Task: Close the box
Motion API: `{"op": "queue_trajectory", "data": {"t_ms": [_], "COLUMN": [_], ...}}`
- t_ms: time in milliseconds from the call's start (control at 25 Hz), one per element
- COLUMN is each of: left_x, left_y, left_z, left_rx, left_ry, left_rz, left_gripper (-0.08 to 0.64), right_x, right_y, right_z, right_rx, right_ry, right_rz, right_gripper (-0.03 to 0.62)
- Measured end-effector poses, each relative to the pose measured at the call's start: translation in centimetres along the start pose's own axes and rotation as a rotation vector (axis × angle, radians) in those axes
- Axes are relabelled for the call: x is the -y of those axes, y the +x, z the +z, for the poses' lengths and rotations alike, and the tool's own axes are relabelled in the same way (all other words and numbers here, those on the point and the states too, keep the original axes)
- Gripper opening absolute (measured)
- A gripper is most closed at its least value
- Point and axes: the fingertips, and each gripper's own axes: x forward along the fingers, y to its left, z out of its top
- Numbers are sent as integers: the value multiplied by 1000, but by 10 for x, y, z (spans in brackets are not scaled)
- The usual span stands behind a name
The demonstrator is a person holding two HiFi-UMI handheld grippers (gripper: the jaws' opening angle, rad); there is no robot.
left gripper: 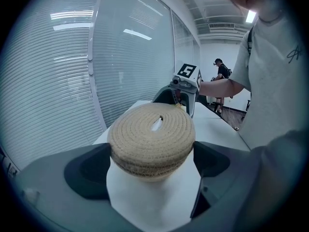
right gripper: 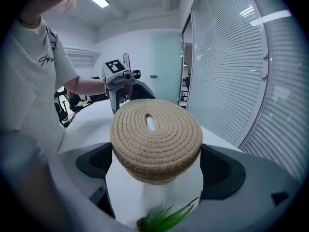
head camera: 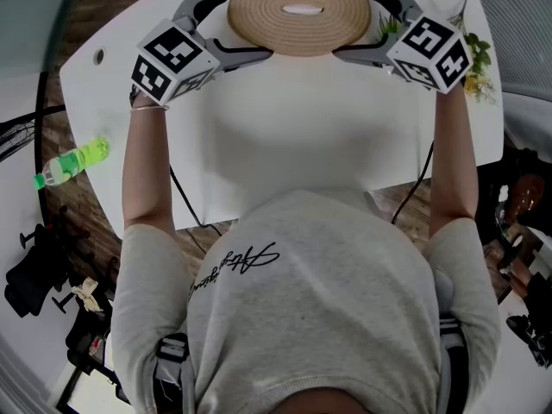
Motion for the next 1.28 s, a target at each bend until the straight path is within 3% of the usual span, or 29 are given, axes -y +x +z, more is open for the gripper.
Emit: {"op": "queue_trajectory", "data": {"t_ms": [400, 1040, 1280], "left_x": [0, 18, 29], "left_y": [0, -18, -32], "left_z": [0, -2, 17], "left_rx": [66, 182, 279], "left_ry": [-19, -67, -45], "left_rz": [16, 143, 242], "left_gripper": [531, 529, 528], "right_x": [-1, -5, -13], "right_y": [1, -20, -33], "right_z": [-3, -10, -1], "right_rx": [60, 137, 203], "right_ry": [68, 93, 92], "right_rz": [-28, -209, -256], "right_gripper": [569, 569, 569]}}
